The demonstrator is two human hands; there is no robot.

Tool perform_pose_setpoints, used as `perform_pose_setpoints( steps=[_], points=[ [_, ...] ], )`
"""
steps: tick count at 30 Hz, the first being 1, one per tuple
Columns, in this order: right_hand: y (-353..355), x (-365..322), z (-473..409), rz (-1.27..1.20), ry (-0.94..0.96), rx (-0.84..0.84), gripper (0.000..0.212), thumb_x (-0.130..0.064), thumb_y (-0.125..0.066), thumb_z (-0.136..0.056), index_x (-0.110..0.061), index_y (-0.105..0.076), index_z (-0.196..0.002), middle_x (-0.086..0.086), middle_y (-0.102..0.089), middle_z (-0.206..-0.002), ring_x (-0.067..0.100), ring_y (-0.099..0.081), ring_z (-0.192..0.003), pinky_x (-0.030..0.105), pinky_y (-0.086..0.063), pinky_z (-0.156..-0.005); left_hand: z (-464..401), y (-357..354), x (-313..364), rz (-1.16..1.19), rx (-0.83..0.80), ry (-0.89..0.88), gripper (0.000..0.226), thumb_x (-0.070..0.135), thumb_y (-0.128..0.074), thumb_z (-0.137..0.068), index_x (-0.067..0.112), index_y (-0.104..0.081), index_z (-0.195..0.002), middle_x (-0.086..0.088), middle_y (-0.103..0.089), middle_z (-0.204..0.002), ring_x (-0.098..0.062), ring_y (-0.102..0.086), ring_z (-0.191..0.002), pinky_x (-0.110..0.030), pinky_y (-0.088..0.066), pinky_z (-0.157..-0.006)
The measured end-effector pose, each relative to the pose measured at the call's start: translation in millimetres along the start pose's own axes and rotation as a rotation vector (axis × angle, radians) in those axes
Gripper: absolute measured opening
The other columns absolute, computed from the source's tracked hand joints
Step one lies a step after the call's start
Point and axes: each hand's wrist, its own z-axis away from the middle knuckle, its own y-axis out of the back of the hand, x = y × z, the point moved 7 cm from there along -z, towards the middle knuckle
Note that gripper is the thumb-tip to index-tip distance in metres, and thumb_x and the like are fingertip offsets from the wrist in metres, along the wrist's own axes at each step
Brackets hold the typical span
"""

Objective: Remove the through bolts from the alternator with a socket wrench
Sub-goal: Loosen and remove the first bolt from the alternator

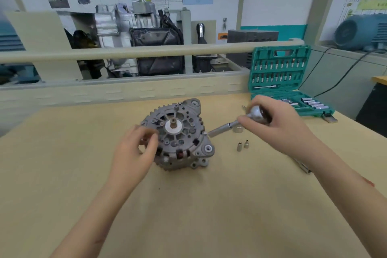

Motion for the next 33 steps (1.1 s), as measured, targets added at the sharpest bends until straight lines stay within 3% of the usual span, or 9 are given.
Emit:
perform_pose_setpoints(
  steps=[5, 8, 12, 15, 18, 22, 25, 29, 33],
  points=[
    [-59.1, -38.9, -0.7, 0.202, 0.220, -0.263, 0.023, -0.037, -0.059, -0.081, -0.024, -0.042, -0.071, -0.010, -0.044, -0.055, 0.007, -0.043, -0.052, 0.026, -0.031, -0.050, 18.4, 1.9, -27.2, -0.073, -0.094, -0.041, 0.011, 0.006, -0.074, -0.071, 0.013, -0.065, -0.074, 0.009, -0.057, -0.075, -0.007, -0.052, -0.073, -0.012, -0.038, -0.066],
    [-88.8, -53.4, -1.5, 0.289, 0.291, -0.352, 0.027, -0.037, -0.057, -0.085, -0.027, -0.036, -0.071, -0.011, -0.039, -0.055, 0.008, -0.039, -0.052, 0.027, -0.028, -0.050, 30.6, -8.1, -35.4, -0.095, -0.181, -0.053, 0.014, 0.004, -0.077, -0.067, 0.008, -0.068, -0.077, 0.001, -0.059, -0.078, -0.006, -0.050, -0.076, -0.008, -0.034, -0.069],
    [-105.6, -65.7, -3.3, 0.395, 0.365, -0.379, 0.026, -0.037, -0.053, -0.088, -0.019, -0.039, -0.077, -0.011, -0.034, -0.058, 0.014, -0.036, -0.059, 0.024, -0.024, -0.049, 36.9, -14.4, -39.5, -0.072, -0.218, -0.034, 0.013, 0.004, -0.075, -0.069, 0.005, -0.068, -0.080, -0.007, -0.061, -0.081, -0.017, -0.053, -0.078, -0.019, -0.037, -0.069],
    [-107.8, -76.3, -1.9, 0.490, 0.450, -0.377, 0.026, -0.035, -0.057, -0.086, -0.011, -0.048, -0.079, -0.009, -0.041, -0.062, 0.018, -0.043, -0.057, 0.018, -0.019, -0.045, 38.3, -16.0, -41.2, -0.041, -0.215, -0.028, 0.011, 0.004, -0.074, -0.071, 0.004, -0.068, -0.081, -0.008, -0.061, -0.081, -0.019, -0.054, -0.079, -0.022, -0.037, -0.069],
    [-103.6, -84.2, -4.6, 0.518, 0.481, -0.338, 0.026, -0.032, -0.060, -0.084, -0.014, -0.045, -0.074, -0.011, -0.038, -0.061, 0.019, -0.042, -0.051, 0.019, -0.019, -0.043, 38.8, -16.4, -42.6, -0.001, -0.200, -0.013, 0.009, 0.007, -0.072, -0.073, 0.007, -0.068, -0.081, -0.002, -0.059, -0.082, -0.013, -0.053, -0.080, -0.019, -0.037, -0.070],
    [-114.0, -82.2, -11.6, 0.639, 0.456, -0.434, 0.025, -0.044, -0.043, -0.090, -0.023, -0.031, -0.083, -0.009, -0.032, -0.063, 0.014, -0.035, -0.063, 0.023, -0.024, -0.048, 37.7, -15.4, -45.7, 0.056, -0.183, 0.006, 0.007, 0.010, -0.072, -0.075, 0.010, -0.067, -0.080, 0.009, -0.056, -0.081, 0.001, -0.051, -0.082, -0.008, -0.036, -0.071],
    [-118.9, -87.6, -15.4, 0.686, 0.529, -0.506, 0.023, -0.044, -0.041, -0.091, -0.024, -0.030, -0.085, -0.009, -0.037, -0.071, 0.015, -0.040, -0.070, 0.030, -0.032, -0.058, 36.8, -13.1, -43.3, 0.080, -0.158, 0.001, 0.009, 0.009, -0.072, -0.074, 0.011, -0.067, -0.082, 0.009, -0.056, -0.081, 0.003, -0.051, -0.081, -0.004, -0.034, -0.071],
    [-131.1, -102.5, -16.0, 0.765, 0.720, -0.615, 0.019, -0.038, -0.042, -0.093, -0.025, -0.030, -0.085, -0.008, -0.041, -0.081, 0.013, -0.035, -0.076, 0.027, -0.012, -0.065, 33.7, -6.3, -23.9, 0.099, -0.112, -0.083, 0.019, 0.012, -0.070, -0.076, 0.009, -0.068, -0.094, 0.009, -0.054, -0.085, 0.002, -0.048, -0.080, -0.004, -0.034, -0.073],
    [-143.8, -112.6, -15.0, 0.847, 0.843, -0.642, 0.017, -0.035, -0.040, -0.093, -0.026, -0.029, -0.085, -0.009, -0.037, -0.082, 0.010, -0.029, -0.079, 0.027, -0.016, -0.069, 30.3, -9.0, -9.0, 0.097, -0.152, -0.162, 0.014, 0.013, -0.066, -0.077, 0.007, -0.067, -0.089, 0.020, -0.047, -0.084, 0.015, -0.041, -0.081, -0.002, -0.030, -0.072]
  ],
)
